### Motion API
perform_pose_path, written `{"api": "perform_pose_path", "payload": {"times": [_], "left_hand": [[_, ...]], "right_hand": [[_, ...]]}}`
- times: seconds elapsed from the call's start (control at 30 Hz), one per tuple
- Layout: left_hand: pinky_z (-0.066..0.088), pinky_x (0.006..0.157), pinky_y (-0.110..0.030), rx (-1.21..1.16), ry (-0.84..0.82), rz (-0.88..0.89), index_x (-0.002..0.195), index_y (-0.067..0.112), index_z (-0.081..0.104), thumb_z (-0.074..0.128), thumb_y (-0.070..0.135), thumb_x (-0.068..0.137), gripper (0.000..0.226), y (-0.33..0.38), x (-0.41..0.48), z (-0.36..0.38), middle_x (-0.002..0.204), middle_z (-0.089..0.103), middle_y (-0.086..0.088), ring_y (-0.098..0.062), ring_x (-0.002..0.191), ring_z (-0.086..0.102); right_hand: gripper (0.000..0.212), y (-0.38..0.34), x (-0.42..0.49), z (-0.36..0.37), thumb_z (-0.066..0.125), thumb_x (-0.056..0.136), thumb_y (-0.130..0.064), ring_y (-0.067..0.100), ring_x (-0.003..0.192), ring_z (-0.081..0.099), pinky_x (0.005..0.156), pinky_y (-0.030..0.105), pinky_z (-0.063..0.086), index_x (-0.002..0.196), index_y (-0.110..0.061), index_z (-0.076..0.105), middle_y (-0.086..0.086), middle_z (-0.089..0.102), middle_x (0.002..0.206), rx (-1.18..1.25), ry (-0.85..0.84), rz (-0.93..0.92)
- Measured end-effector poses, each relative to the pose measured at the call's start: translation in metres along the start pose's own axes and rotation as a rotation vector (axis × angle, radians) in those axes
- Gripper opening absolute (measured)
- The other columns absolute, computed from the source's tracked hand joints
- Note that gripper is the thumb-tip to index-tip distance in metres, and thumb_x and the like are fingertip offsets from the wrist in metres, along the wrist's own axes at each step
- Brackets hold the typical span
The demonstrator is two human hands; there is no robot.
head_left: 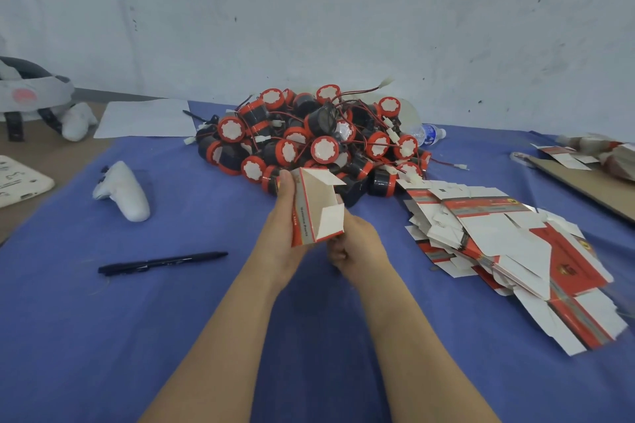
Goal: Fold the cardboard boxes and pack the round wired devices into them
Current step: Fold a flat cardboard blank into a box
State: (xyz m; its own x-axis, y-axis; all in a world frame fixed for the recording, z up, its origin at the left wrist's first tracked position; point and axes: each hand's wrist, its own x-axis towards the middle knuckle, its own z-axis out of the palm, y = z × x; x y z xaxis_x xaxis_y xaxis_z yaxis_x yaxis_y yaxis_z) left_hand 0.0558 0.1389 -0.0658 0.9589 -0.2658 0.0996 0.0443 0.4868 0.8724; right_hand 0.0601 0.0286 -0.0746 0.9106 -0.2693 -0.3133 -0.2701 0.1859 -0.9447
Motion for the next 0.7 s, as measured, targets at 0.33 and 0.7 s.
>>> {"api": "perform_pose_path", "payload": {"times": [0.33,0.7], "left_hand": [[0.041,0.087,-0.006,0.736,0.390,0.365,0.124,0.019,0.050,0.050,0.030,0.098,0.029,-0.017,0.008,-0.008,0.134,0.041,0.002,0.004,0.107,0.042],[0.024,0.047,-0.027,0.979,0.636,0.256,0.062,0.015,0.032,0.037,0.022,0.100,0.039,-0.017,0.004,-0.011,0.060,0.039,0.001,-0.015,0.053,0.035]], "right_hand": [[0.039,0.000,-0.006,0.001,0.053,0.094,-0.044,0.012,0.097,0.062,0.072,0.020,0.051,0.121,-0.018,0.061,0.001,0.065,0.115,-0.282,0.057,-0.388],[0.022,0.004,0.005,-0.006,0.038,0.100,-0.017,0.016,0.081,0.052,0.062,0.023,0.043,0.104,-0.015,0.059,-0.003,0.056,0.094,-0.150,0.373,-0.382]]}}
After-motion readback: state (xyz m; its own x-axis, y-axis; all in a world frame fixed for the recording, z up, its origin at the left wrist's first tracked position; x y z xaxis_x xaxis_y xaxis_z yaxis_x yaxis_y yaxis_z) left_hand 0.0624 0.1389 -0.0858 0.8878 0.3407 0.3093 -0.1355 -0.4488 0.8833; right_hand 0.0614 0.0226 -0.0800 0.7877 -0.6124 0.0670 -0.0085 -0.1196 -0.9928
